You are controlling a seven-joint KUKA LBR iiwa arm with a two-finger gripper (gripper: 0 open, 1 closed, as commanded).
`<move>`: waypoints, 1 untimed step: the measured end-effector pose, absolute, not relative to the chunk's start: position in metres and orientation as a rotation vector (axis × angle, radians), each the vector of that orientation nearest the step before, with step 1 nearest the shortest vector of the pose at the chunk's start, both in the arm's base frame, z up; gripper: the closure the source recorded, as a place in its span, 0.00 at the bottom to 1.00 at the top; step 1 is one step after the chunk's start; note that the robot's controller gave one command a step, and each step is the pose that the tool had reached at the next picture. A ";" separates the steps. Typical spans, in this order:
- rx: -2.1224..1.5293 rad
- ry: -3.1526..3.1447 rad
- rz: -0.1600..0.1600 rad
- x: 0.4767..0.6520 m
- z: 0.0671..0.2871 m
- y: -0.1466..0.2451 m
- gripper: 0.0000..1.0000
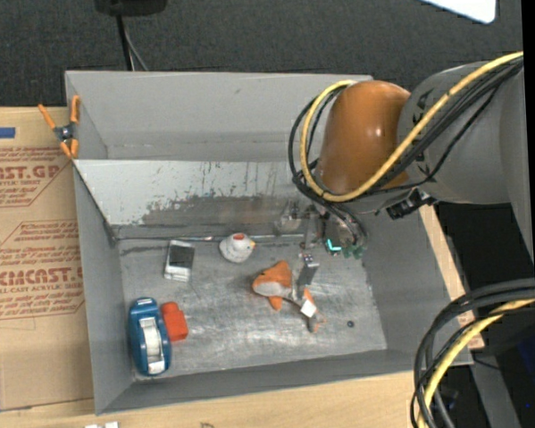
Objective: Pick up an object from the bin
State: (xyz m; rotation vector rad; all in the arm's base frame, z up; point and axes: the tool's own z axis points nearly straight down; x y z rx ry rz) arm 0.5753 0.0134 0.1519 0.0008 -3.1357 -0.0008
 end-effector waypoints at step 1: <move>0.001 -3.143 -0.001 0.577 0.156 0.013 0.00</move>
Offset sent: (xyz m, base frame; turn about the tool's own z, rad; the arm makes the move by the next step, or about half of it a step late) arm -0.0234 -0.0319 -0.0819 -0.2615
